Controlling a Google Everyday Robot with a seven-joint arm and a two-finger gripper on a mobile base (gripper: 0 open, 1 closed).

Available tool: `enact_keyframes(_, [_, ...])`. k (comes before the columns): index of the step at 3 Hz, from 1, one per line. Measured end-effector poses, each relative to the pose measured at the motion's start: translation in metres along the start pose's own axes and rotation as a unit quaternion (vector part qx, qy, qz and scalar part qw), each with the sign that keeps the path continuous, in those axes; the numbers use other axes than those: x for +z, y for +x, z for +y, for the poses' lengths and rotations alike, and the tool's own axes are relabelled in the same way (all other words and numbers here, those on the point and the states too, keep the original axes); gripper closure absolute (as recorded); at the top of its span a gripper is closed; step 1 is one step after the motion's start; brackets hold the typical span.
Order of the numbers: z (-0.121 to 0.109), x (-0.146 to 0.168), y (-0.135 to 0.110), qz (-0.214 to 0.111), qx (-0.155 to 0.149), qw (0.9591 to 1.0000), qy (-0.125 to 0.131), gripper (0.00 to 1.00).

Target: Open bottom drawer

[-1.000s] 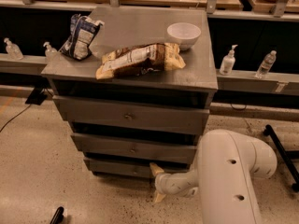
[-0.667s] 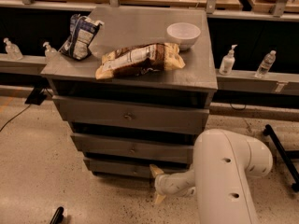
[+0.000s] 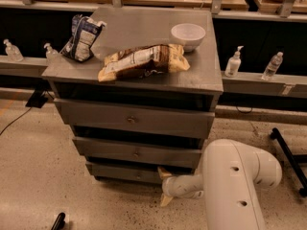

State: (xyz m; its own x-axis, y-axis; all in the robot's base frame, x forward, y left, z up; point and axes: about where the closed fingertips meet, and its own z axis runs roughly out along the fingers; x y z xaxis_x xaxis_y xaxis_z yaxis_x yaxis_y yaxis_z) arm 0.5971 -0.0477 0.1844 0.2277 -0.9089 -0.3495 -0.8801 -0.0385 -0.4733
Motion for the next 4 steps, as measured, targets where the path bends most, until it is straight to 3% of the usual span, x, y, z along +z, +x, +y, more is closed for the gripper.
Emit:
enact_keyframes(2, [-0.017,0.002,0.006,0.005,0.008,0.9996,0.026,0.00])
enact_keyframes(4, [-0.039,0.019,0.024,0.001,0.053,0.9981,0.032,0.07])
